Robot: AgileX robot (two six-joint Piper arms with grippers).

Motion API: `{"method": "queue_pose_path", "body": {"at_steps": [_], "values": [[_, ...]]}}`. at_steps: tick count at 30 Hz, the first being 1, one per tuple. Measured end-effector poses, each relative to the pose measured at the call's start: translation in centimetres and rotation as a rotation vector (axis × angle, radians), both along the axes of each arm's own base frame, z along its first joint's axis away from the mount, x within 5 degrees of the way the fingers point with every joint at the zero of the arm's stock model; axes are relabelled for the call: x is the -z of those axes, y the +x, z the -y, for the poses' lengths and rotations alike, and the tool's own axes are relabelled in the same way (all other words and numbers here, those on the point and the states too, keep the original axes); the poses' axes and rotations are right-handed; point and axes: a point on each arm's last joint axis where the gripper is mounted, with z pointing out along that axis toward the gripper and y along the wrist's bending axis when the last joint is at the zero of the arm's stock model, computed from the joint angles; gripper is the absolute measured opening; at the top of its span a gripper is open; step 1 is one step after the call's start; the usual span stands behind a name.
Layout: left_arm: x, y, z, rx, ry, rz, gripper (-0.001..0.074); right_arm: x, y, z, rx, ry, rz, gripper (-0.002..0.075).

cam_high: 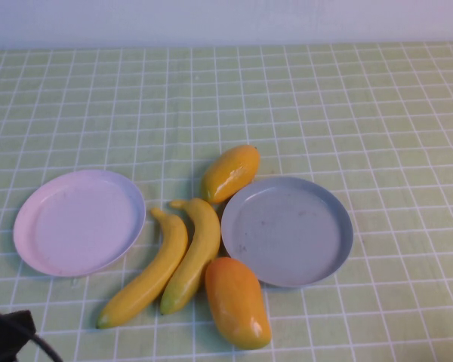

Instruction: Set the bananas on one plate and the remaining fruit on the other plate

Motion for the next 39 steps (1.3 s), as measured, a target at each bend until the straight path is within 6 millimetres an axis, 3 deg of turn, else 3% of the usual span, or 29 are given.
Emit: {"method": "queue_pose_path", "body": {"at_steps": [3, 7, 15, 20, 25, 32, 39], "values": [[-1.8, 1.7, 0.3, 0.126, 0.115, -0.084, 0.0, 0.0, 0.0, 0.0, 0.0, 0.0, 0.0, -0.0016], [-3.1, 4.5, 0.4, 0.169, 0.161, -0.17, 0.0, 0.0, 0.0, 0.0, 0.0, 0.0, 0.0, -0.0016], [-2.7, 11.3, 1.5, 0.243, 0.216, -0.297, 0.0, 0.0, 0.0, 0.0, 0.0, 0.0, 0.0, -0.0016], [-1.7, 14.0, 5.5, 0.368, 0.278, -0.33, 0.0, 0.0, 0.0, 0.0, 0.0, 0.0, 0.0, -0.0016], [-0.1, 15.3, 11.0, 0.46, 0.409, -0.39, 0.0, 0.0, 0.0, 0.0, 0.0, 0.0, 0.0, -0.0016], [1.7, 15.2, 17.8, 0.556, 0.46, -0.417, 0.0, 0.0, 0.0, 0.0, 0.0, 0.0, 0.0, -0.0016], [2.5, 14.3, 21.3, 0.632, 0.543, -0.379, 0.0001, 0.0, 0.0, 0.0, 0.0, 0.0, 0.0, -0.0016]]}}
